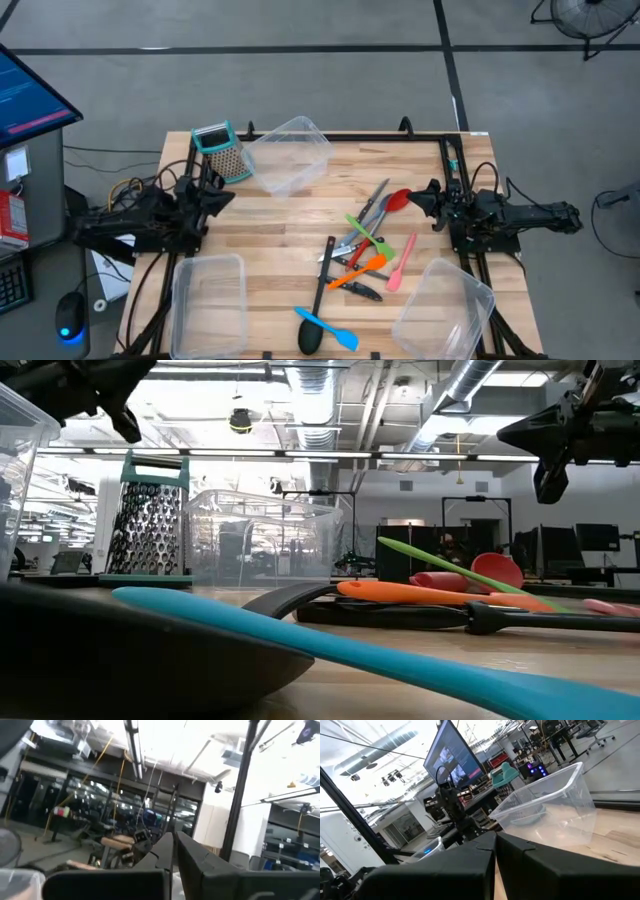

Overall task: Pick & Place Kitchen Items
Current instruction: Put the green spatula into the bottom left transparent bin

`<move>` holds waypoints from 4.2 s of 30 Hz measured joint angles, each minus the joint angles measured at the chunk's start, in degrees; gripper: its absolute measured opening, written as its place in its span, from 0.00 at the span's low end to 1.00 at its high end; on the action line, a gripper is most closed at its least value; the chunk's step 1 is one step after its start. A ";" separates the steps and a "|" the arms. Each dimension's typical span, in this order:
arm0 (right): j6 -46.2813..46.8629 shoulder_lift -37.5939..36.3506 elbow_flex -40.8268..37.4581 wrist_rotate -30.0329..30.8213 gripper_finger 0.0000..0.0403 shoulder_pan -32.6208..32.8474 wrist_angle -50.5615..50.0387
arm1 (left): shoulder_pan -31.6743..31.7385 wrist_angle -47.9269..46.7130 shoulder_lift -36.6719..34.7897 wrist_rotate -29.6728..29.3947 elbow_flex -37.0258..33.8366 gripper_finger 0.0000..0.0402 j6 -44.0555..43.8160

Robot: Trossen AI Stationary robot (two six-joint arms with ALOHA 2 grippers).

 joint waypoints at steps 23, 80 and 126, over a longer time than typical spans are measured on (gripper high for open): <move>0.00 0.00 -0.01 0.00 0.02 0.00 -0.09 | -6.35 0.19 57.29 3.36 32.94 0.51 14.41; -0.56 0.00 -0.01 0.00 0.02 -0.02 -2.04 | -7.96 5.01 95.58 -7.98 51.93 0.58 24.09; -0.57 -0.01 -0.01 -0.04 0.02 0.07 -4.65 | -4.36 2.52 112.88 -3.50 59.81 0.76 31.35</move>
